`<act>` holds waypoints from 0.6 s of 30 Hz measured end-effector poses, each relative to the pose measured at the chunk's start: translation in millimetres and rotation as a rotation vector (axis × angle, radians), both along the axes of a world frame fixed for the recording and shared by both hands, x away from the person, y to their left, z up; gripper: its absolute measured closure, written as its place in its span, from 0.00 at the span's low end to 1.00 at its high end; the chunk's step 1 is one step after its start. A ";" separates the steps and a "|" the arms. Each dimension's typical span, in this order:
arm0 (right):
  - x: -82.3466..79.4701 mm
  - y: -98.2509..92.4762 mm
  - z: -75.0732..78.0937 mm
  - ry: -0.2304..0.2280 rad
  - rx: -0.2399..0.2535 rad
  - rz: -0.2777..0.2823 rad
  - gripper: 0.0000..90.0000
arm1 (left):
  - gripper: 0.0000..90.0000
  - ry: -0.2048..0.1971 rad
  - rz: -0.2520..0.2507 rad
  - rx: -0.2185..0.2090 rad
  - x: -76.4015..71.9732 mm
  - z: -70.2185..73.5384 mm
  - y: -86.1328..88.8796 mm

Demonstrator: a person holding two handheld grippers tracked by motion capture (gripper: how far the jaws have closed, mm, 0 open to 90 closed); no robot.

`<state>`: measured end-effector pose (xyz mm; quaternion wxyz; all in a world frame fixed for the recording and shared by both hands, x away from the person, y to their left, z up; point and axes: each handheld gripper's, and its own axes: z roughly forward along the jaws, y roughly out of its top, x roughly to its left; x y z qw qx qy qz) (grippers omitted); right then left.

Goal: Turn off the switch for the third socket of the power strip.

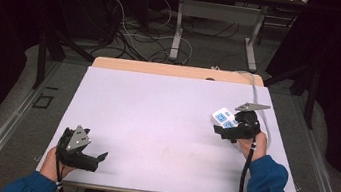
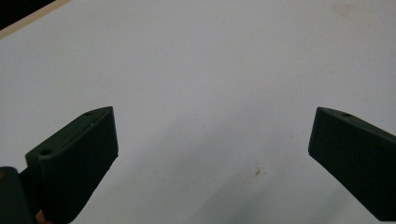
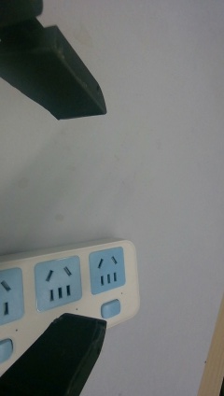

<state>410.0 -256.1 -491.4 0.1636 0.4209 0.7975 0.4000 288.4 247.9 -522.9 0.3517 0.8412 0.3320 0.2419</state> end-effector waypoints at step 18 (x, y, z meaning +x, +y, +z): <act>-47.5 12.5 -4.0 -0.051 -0.029 0.097 0.00 | 0.02 -0.004 0.002 0.006 0.2 0.2 0.2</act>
